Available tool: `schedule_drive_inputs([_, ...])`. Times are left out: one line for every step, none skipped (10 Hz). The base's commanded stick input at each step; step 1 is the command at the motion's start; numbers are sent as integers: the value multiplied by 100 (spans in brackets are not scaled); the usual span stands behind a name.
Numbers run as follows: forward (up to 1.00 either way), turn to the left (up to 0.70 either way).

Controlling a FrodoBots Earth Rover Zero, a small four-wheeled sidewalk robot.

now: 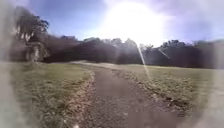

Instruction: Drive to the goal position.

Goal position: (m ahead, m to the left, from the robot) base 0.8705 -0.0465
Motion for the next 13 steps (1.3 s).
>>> schedule_drive_inputs([70, 0])
schedule_drive_inputs([70, 0])
schedule_drive_inputs([70, 0])
schedule_drive_inputs([70, 0])
schedule_drive_inputs([70, 0])
schedule_drive_inputs([70, 0])
schedule_drive_inputs([70, 0])
schedule_drive_inputs([70, 0])
schedule_drive_inputs([70, 0])
schedule_drive_inputs([70, 0])
schedule_drive_inputs([70, 0])
schedule_drive_inputs([70, 0])
schedule_drive_inputs([70, 0])
